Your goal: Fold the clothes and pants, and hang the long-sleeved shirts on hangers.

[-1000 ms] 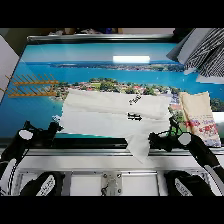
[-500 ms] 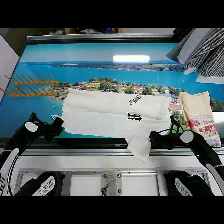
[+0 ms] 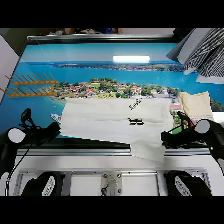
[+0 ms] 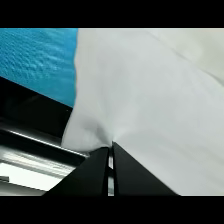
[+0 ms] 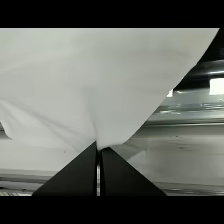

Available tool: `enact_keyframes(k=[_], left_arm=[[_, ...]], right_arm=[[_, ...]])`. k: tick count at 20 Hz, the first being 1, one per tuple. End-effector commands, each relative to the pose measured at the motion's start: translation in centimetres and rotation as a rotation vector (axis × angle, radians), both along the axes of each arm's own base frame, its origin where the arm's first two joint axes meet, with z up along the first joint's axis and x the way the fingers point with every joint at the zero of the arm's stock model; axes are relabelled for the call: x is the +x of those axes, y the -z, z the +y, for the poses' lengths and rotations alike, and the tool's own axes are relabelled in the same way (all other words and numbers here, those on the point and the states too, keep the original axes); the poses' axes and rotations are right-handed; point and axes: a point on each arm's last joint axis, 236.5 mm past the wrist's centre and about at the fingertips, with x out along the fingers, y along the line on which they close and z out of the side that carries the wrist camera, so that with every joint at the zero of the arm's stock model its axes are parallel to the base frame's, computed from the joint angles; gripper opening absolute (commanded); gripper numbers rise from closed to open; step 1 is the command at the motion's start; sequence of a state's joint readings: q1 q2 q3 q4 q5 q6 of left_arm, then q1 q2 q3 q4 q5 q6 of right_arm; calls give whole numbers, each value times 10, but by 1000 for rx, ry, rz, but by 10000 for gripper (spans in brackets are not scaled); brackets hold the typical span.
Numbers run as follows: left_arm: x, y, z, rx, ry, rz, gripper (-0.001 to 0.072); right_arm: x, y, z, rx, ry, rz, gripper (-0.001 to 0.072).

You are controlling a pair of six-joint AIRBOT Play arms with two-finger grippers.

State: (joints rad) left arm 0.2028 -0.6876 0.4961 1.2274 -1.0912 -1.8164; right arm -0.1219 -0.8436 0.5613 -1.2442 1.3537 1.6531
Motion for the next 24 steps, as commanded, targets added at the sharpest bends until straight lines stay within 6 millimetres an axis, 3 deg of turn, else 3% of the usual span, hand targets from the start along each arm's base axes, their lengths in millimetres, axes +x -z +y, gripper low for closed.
enact_keyframes(k=[1, 5, 10, 14, 16, 20, 24], left_arm=[[-10, -30, -3, 22, 49, -47, 6], [22, -59, 2, 47, 97, -99, 6], [90, -56, -3, 67, 197, -100, 6], [154, -28, -17, 74, 245, -80, 6], [174, -7, -18, 66, 249, -40, 6], [199, 30, -18, 49, 256, 34, 6], [217, 48, -26, 17, 261, 61, 7]], right_arm=[[10, -27, -18, -44, -5, -22, 13], [57, -57, -40, -84, 50, -141, 13], [123, -66, -55, -106, 81, -240, 13], [175, -58, -68, -126, 120, -320, 13], [194, -47, -72, -130, 139, -345, 13], [227, -28, -70, -133, 164, -412, 14], [251, -15, -64, -132, 176, -466, 25]])
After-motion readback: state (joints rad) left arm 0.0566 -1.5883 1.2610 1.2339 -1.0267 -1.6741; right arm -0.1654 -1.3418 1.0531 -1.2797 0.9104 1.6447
